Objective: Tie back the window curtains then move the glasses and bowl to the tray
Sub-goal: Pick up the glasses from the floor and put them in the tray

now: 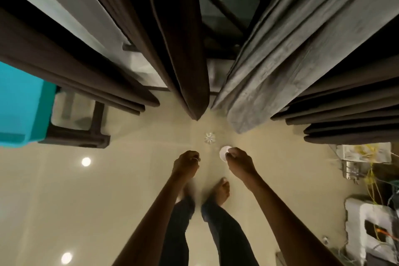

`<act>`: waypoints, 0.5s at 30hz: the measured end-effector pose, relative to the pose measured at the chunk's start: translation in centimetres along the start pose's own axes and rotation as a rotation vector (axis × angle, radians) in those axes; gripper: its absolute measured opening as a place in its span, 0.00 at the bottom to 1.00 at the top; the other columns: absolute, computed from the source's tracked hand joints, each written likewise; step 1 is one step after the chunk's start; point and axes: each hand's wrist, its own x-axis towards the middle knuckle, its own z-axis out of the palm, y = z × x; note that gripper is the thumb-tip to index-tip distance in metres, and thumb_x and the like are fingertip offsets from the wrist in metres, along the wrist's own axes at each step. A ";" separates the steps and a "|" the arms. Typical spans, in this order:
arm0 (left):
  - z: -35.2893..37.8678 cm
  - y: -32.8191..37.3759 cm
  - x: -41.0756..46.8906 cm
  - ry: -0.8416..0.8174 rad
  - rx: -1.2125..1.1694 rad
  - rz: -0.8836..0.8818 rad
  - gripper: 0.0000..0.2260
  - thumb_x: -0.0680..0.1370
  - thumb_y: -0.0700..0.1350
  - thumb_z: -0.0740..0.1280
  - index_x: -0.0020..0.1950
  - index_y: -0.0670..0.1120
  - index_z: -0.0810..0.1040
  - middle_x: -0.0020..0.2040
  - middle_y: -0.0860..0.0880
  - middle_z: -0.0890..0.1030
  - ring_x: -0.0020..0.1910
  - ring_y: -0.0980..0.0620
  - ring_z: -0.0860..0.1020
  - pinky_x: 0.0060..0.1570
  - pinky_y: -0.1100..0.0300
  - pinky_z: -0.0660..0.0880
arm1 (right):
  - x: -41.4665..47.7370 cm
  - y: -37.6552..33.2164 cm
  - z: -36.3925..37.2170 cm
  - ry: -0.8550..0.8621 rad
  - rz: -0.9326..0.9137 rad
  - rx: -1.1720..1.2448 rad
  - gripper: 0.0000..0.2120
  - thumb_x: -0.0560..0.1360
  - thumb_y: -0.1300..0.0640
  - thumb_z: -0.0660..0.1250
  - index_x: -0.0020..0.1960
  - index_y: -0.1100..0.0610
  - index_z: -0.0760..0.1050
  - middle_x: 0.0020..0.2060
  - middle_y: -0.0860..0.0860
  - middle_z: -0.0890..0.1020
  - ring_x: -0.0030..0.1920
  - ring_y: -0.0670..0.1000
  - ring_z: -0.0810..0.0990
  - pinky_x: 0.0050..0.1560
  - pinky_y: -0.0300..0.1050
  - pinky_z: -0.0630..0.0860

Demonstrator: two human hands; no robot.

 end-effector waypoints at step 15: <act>9.8 -7.7 24.7 -0.078 -0.048 -0.090 0.22 0.83 0.42 0.57 0.77 0.46 0.68 0.74 0.43 0.72 0.71 0.41 0.71 0.71 0.47 0.70 | 23.5 9.7 11.0 -0.065 0.026 0.055 0.10 0.77 0.61 0.57 0.53 0.50 0.72 0.49 0.50 0.72 0.50 0.55 0.71 0.51 0.46 0.68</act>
